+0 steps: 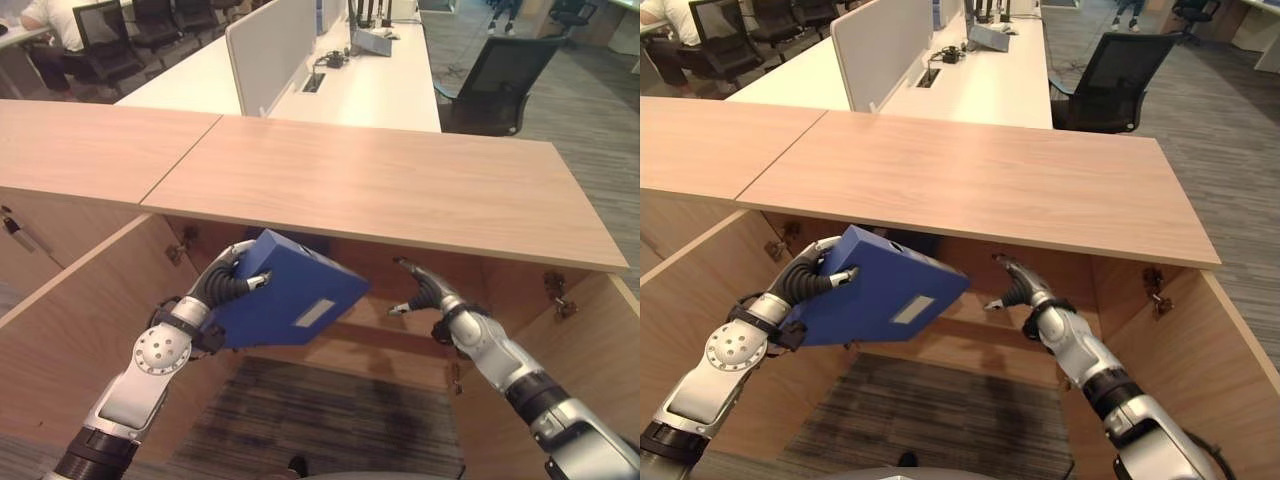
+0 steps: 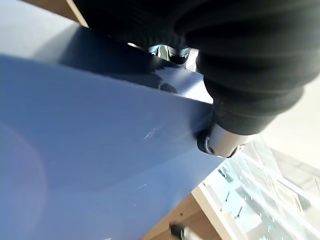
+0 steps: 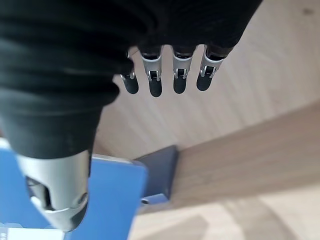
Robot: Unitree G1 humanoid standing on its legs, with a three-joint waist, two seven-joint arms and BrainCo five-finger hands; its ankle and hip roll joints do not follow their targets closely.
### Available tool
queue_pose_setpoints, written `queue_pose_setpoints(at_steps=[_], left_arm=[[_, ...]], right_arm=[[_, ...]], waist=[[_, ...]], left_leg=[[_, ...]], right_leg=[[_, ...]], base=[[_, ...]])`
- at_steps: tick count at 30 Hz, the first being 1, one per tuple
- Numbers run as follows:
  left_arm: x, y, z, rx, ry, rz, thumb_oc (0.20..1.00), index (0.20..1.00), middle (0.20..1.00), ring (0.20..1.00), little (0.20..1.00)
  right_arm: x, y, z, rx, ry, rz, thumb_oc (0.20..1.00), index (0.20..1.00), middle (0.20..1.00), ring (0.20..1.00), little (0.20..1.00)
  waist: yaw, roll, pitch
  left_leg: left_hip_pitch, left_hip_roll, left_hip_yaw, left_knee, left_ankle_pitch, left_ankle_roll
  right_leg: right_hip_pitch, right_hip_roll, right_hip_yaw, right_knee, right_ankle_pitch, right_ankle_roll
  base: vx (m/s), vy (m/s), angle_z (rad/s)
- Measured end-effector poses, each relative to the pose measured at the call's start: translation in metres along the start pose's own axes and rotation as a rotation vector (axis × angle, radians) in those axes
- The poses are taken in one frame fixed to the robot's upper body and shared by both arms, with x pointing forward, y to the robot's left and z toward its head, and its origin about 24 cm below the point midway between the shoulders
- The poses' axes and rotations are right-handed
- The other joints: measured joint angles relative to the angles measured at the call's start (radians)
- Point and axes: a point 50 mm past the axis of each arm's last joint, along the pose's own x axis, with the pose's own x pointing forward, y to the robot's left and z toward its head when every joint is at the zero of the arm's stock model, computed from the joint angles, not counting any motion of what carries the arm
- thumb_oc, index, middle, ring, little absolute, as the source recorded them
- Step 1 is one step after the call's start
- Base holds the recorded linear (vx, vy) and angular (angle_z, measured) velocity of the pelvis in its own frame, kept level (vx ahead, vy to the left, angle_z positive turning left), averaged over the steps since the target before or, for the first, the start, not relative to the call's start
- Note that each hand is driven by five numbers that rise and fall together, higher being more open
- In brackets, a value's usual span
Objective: Put the empty folder in the office cabinet
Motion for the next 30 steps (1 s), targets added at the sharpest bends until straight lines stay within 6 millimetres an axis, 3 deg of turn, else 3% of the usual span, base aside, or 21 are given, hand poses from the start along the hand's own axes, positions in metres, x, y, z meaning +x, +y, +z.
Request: queue_pose_setpoints(at_steps=[7,19,24,30], left_arm=[[-0.002,0.008,0.01,0.08,-0.029,-0.078,0.2,0.2,0.2,0.2,0.2],[-0.003,0.01,0.013,0.091,-0.041,-0.086,0.2,0.2,0.2,0.2,0.2],[-0.002,0.003,0.012,0.065,-0.044,-0.102,0.2,0.2,0.2,0.2,0.2],[0.003,0.0,0.016,0.058,-0.073,-0.085,0.2,0.2,0.2,0.2,0.2]], right_arm=[[0.009,-0.018,0.02,-0.084,-0.09,-0.028,1.0,1.0,1.0,1.0,1.0],[0.007,-0.019,0.034,-0.112,-0.16,-0.017,1.0,1.0,1.0,1.0,1.0],[0.01,-0.005,0.058,0.064,-0.245,0.031,1.0,1.0,1.0,1.0,1.0],[0.011,0.006,0.066,0.107,-0.268,0.102,1.0,1.0,1.0,1.0,1.0]], waist=[[0.004,-0.003,0.008],[0.004,-0.002,0.02],[0.003,-0.002,0.028],[0.004,-0.003,0.028]], left_leg=[[-0.002,-0.001,-0.002,0.0,0.0,0.0],[-0.003,-0.001,-0.002,0.0,0.0,0.0],[-0.003,-0.001,-0.002,0.0,0.0,0.0],[-0.002,-0.001,-0.003,0.0,0.0,-0.001]], right_leg=[[0.0,0.0,-0.002,0.0,0.0,0.0],[-0.001,0.0,-0.003,0.0,0.0,0.0],[-0.001,0.0,-0.003,0.0,0.0,0.0],[0.001,0.0,-0.004,0.001,0.0,0.0]], base=[[0.0,0.0,0.0],[0.0,0.0,0.0],[0.0,0.0,0.0],[0.0,0.0,0.0]])
